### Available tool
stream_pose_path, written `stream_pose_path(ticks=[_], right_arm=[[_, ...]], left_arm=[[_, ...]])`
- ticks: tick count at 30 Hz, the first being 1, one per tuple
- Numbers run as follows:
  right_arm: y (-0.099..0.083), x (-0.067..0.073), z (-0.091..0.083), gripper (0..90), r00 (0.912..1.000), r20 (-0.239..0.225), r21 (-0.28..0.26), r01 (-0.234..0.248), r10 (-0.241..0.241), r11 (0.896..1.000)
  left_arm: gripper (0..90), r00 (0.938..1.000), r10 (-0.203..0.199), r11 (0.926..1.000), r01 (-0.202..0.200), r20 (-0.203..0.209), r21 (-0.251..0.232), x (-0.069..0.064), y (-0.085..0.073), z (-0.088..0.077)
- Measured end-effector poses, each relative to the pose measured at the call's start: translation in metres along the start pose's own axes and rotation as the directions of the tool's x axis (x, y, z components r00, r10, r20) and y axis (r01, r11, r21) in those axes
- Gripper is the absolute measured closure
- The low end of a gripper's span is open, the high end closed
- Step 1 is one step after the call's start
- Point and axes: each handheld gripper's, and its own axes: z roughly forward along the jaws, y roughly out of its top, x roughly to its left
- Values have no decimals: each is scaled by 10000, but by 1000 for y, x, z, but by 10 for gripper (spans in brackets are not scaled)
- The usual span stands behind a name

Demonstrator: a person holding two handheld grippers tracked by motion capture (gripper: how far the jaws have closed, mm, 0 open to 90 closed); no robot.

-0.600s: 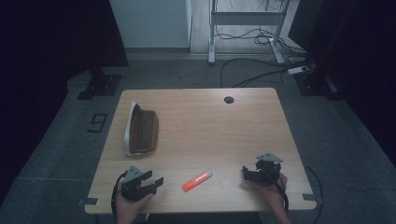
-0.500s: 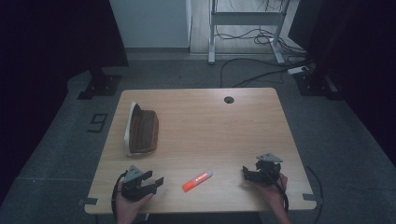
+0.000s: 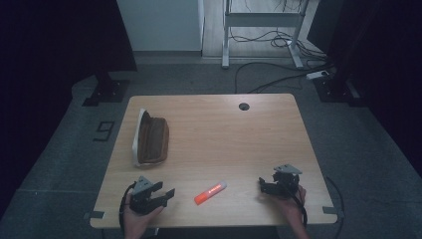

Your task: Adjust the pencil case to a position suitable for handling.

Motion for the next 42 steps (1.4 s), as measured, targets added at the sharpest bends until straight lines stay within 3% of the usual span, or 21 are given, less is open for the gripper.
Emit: stream_pose_path(ticks=[6,12,16,22,34,42], right_arm=[[0,0,0,72,10000,7,8,-5,5,10000],[0,0,0,73,10000,-7,3,8,-8,10000],[0,0,1,74,10000,-31,-14,12,-13,10000],[0,0,0,75,10000,-17,-5,14,-14,10000],[1,-1,0,90,10000,22,-39,-23,23,10000],[1,-1,0,95,10000,30,-68,-30,30,10000]], left_arm=[[389,9997,-98,9999,100,-223,82,3,1,2],[386,9997,43,9998,-38,-252,176,-4,8,6],[386,10000,-23,10000,22,-68,-67,-10,18,4],[383,9998,199,9994,-197,96,-288,-16,35,-1],[379,9998,215,9960,-217,-34,-866,-8,47,-16],[376,9985,-57,9935,-6,-546,-1134,1,48,-27]])
